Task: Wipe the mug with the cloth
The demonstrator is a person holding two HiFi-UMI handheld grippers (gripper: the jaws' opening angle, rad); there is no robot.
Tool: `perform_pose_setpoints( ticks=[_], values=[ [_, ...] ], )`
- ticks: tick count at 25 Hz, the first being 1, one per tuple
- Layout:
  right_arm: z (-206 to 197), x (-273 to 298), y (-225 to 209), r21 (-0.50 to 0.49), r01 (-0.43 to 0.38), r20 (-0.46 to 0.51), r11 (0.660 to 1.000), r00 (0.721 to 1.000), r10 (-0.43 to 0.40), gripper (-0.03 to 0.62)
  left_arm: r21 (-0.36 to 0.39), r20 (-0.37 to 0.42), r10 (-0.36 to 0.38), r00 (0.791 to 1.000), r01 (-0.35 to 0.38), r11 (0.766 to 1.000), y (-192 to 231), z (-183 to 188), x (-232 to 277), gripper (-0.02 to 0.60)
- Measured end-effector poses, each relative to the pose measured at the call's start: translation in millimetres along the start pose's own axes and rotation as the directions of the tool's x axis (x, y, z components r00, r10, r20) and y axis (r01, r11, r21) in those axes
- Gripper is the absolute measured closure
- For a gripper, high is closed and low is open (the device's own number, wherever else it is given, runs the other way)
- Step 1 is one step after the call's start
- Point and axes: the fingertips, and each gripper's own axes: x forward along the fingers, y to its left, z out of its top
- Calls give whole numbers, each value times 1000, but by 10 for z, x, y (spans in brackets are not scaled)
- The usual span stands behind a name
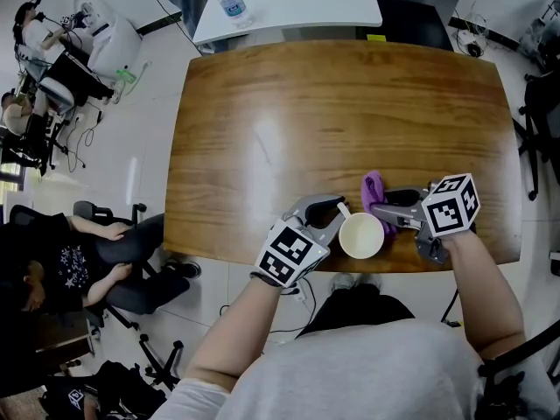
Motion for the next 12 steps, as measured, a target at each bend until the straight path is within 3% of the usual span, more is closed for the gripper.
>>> perform_pose_setpoints(
  ticks=[8,12],
  values=[
    [0,-11,-64,-16,33,-25,999,999,-34,461,-3,-8,-15,1000,15,1000,5,2,23,561],
    [387,-114,79,-18,28,131,999,991,-26,461,-3,-9,-12,1000,12,1000,15,1,7,561]
  ],
)
